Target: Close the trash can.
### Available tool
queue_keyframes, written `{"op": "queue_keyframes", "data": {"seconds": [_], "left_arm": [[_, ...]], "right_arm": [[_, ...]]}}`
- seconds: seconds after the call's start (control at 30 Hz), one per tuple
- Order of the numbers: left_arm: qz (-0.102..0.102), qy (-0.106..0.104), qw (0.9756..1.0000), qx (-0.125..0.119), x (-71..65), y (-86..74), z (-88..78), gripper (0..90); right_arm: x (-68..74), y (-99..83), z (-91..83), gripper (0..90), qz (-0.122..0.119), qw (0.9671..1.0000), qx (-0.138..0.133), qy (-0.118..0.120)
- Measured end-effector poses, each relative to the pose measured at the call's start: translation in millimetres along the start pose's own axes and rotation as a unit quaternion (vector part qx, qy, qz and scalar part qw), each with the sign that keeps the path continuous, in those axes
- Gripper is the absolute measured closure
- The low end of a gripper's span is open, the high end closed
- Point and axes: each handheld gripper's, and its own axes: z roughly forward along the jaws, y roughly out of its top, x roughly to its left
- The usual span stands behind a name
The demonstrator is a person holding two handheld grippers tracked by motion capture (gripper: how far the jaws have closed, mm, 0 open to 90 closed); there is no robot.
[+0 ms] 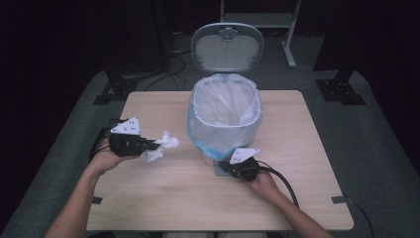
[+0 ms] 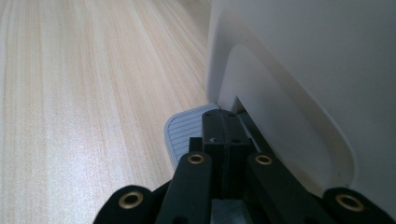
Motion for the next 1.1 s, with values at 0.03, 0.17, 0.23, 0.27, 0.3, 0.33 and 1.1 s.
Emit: {"op": "queue_keyframes", "data": {"seconds": [0.03,0.17,0.23,0.27,0.3,0.33,1.1], "left_arm": [[0.001,0.0,1.0,0.0,0.0,2.0,-2.6,86.9],[0.001,0.001,1.0,-0.003,-0.5,8.4,-9.7,86.9],[0.002,0.002,1.0,-0.006,-1.1,12.2,-13.1,86.9],[0.003,0.001,1.0,-0.006,-1.4,14.2,-14.5,86.9],[0.004,0.002,1.0,-0.005,-1.7,16.4,-15.9,86.9],[0.004,0.002,1.0,-0.006,-2.0,18.6,-17.1,86.9],[0.025,-0.002,0.9995,-0.018,-8.5,68.0,-40.4,86.9]], "right_arm": [[-0.7,-0.1,-0.1,90.0,-0.005,1.0,0.002,-0.002],[-0.1,0.0,-0.2,90.0,-0.001,1.0,0.002,0.0],[-0.3,0.0,0.0,90.0,-0.002,1.0,0.001,-0.001],[-0.3,0.0,0.0,90.0,-0.002,1.0,0.001,0.0],[-0.3,0.0,0.0,90.0,-0.002,1.0,0.001,0.0],[-0.3,0.0,0.0,90.0,-0.002,1.0,0.001,-0.001],[0.4,0.2,-0.3,90.0,0.002,1.0,0.001,0.001]]}}
